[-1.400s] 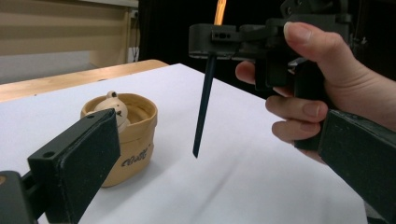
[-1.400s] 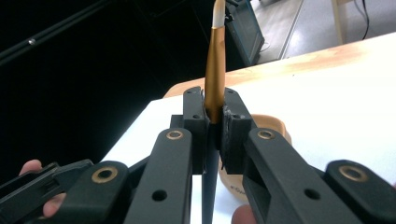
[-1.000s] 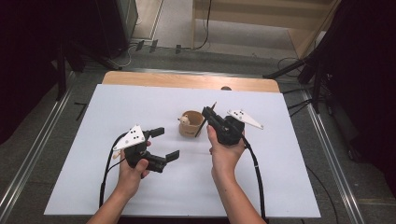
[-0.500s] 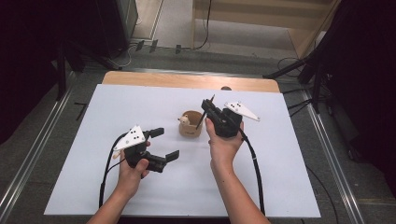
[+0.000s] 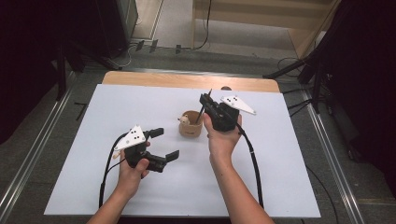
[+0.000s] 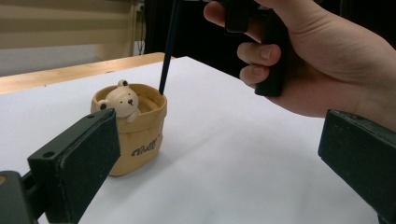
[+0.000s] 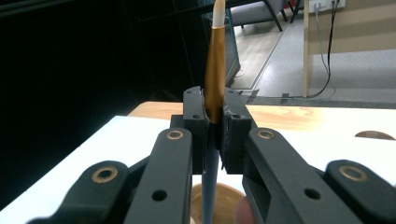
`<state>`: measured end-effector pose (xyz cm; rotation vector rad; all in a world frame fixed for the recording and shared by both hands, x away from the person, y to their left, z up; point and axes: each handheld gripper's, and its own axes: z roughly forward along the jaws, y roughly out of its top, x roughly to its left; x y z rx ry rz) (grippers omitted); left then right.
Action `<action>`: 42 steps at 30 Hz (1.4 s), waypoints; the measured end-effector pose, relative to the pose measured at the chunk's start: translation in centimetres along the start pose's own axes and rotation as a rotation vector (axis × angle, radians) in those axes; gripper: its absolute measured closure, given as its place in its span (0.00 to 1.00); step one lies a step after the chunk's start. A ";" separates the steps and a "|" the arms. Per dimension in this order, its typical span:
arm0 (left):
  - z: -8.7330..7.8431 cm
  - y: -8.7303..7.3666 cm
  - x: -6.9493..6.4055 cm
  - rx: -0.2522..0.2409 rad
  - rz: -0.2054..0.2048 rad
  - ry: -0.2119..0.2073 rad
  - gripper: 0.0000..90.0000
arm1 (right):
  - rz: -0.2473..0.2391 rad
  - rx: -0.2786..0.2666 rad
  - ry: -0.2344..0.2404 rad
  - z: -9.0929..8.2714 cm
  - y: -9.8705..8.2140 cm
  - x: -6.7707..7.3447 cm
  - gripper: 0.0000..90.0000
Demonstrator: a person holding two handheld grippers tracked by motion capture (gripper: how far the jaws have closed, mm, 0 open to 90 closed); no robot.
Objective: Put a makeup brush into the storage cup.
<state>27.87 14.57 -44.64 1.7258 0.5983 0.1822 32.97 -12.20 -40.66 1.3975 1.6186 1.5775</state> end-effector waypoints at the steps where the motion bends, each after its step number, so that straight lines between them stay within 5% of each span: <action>1: 0.0 0.0 0.0 0.001 -0.001 0.001 0.00 | -0.010 0.000 -0.003 0.2 0.0 0.1 0.93; 21: -0.2 0.0 0.2 -0.002 -0.004 0.007 0.00 | -0.126 0.050 -0.025 2.6 -2.4 -0.2 0.93; 42: -0.2 0.0 0.2 -0.002 -0.004 0.008 0.00 | -0.161 0.108 -0.028 3.5 -5.3 -0.5 0.93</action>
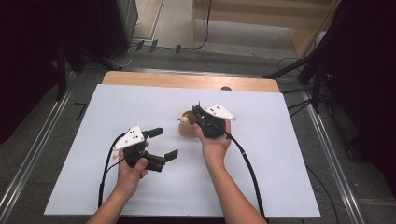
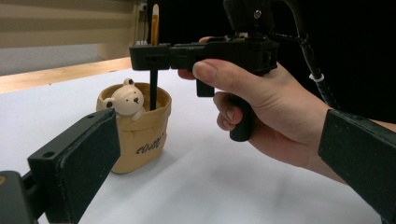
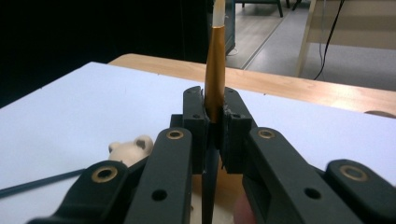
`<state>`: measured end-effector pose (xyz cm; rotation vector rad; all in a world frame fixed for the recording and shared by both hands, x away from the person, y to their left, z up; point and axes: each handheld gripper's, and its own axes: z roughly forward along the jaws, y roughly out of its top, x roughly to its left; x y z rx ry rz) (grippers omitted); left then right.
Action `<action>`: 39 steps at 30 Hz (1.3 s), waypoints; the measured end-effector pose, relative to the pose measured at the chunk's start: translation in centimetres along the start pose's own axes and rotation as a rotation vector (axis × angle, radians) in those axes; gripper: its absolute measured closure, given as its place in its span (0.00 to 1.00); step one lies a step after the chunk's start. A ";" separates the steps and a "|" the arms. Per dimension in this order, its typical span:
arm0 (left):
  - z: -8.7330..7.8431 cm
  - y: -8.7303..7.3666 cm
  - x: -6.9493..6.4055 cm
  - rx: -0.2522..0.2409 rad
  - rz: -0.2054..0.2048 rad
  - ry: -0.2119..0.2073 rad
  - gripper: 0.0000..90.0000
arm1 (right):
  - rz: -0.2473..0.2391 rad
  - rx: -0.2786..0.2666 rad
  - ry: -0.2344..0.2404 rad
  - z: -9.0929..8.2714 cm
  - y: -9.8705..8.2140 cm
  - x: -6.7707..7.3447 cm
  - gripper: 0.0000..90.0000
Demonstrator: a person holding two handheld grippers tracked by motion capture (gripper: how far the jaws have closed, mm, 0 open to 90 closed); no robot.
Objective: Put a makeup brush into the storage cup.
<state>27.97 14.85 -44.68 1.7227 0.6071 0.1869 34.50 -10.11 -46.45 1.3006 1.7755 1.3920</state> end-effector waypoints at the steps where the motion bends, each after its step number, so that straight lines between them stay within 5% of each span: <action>1: 0.0 0.0 0.0 0.001 0.000 0.000 0.00 | 0.000 0.000 0.000 0.0 0.0 0.0 0.93; 12: 0.1 0.0 0.0 0.001 -0.003 -0.001 0.00 | -0.002 0.019 -0.003 0.2 -0.7 0.0 0.93; 13: 0.1 0.0 0.0 0.001 -0.002 -0.001 0.00 | -0.001 0.017 -0.009 0.0 -0.6 -0.1 0.82; 14: 0.1 0.0 0.0 0.002 -0.001 -0.001 0.00 | -0.001 0.017 -0.009 0.0 -0.6 -0.1 0.82; 17: 0.0 0.0 0.0 0.002 0.000 0.000 0.00 | 0.019 0.001 0.011 -0.5 0.1 -0.1 0.31; 20: 0.0 -0.1 0.1 0.002 -0.003 0.001 0.00 | 0.036 -0.016 0.043 -1.2 0.8 -0.4 0.00; 22: 0.0 -0.1 0.1 0.003 -0.005 0.000 0.00 | 0.035 -0.033 0.108 -1.9 1.1 -1.0 0.00; 31: -0.2 -0.1 0.3 0.001 -0.005 0.010 0.00 | -0.012 -0.022 0.111 -3.5 1.1 -1.7 0.00; 39: -0.3 -0.1 0.6 -0.002 -0.006 0.016 0.00 | -0.003 -0.030 0.110 -5.4 0.3 -3.4 0.00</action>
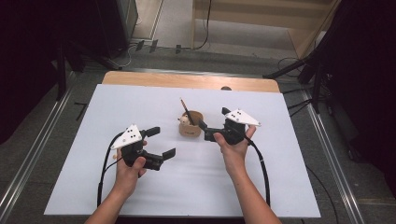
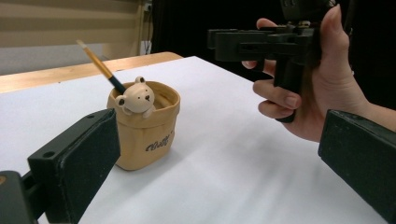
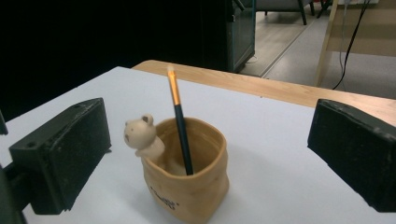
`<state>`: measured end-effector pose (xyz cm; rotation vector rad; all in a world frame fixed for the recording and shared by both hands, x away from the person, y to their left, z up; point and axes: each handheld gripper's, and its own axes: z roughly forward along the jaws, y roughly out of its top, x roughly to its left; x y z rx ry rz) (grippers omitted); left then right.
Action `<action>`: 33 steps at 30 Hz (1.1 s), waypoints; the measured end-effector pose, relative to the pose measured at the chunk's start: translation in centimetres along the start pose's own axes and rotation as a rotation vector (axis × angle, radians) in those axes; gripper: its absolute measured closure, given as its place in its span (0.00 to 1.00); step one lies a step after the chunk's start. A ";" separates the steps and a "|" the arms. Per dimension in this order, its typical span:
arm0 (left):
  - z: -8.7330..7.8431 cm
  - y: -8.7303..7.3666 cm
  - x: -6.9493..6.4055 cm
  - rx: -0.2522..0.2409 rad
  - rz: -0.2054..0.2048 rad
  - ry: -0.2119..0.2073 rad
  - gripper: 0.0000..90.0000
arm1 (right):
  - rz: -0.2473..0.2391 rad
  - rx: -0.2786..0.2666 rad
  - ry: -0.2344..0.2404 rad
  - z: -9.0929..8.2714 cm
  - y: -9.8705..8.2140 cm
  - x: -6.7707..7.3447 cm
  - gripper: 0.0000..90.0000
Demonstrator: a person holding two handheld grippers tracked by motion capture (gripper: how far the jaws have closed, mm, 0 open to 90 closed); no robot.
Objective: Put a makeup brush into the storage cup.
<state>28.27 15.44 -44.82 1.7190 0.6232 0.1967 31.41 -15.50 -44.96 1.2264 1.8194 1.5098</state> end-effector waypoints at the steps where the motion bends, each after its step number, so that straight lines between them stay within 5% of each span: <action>1: 0.0 0.0 0.0 -0.001 0.000 0.000 0.00 | 0.000 0.000 0.000 0.0 0.0 0.0 0.00; 33: -1.0 -0.1 1.0 0.011 0.010 0.049 0.00 | -0.013 -0.026 -0.057 -8.7 -3.3 -4.4 0.00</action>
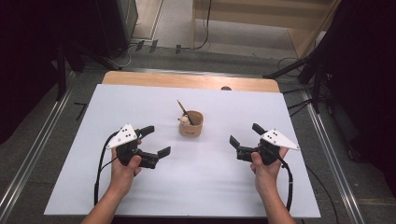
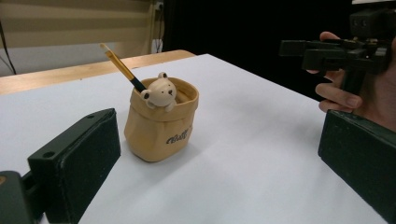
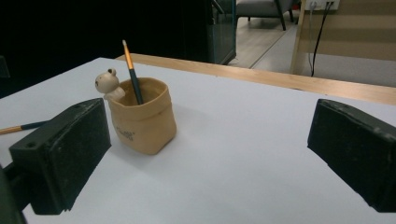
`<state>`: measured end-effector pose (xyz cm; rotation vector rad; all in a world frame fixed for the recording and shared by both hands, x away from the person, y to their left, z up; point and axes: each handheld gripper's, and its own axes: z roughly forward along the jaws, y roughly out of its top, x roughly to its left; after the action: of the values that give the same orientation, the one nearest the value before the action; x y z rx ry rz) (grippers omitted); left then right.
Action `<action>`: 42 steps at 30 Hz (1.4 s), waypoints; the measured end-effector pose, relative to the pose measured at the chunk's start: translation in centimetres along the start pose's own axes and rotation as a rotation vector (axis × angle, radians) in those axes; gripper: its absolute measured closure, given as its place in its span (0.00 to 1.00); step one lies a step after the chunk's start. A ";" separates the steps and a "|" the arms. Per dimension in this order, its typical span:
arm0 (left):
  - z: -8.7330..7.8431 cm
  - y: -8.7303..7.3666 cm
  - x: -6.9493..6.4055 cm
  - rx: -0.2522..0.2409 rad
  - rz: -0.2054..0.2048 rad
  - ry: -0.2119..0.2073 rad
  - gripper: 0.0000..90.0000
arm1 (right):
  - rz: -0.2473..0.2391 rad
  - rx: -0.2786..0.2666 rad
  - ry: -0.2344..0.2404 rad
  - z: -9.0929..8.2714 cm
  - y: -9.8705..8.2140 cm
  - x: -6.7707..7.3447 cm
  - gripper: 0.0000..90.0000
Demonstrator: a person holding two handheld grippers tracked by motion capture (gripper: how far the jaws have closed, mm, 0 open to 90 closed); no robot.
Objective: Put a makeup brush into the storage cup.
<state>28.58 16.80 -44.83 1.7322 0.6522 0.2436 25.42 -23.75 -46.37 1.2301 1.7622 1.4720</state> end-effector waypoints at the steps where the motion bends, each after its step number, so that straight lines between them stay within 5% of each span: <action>1: 0.0 0.0 0.1 0.002 0.002 0.003 0.00 | 0.000 0.001 -0.002 -0.3 -0.1 -0.1 0.00; 12: -1.9 0.2 1.7 0.030 0.002 0.020 0.00 | -0.031 0.005 -0.002 -2.9 -0.7 -1.7 0.00; 23: -4.1 1.2 3.7 0.128 0.027 0.098 0.00 | -0.037 0.005 0.006 -4.5 -1.9 -2.6 0.00; 30: -4.4 1.4 4.9 0.267 0.022 0.116 0.00 | -0.034 0.003 0.005 -5.2 -2.5 -2.9 0.00; 33: -4.3 1.3 5.2 0.332 0.050 0.142 0.03 | -0.038 0.004 0.004 -5.3 -2.6 -2.9 0.00; 42: -3.7 1.4 6.4 0.511 0.058 0.132 0.03 | -0.057 0.022 0.004 -5.0 -2.9 -2.7 0.00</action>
<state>32.47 23.15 -43.63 2.2408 0.8099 0.2463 21.56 -28.42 -48.18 1.1788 1.8056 1.4268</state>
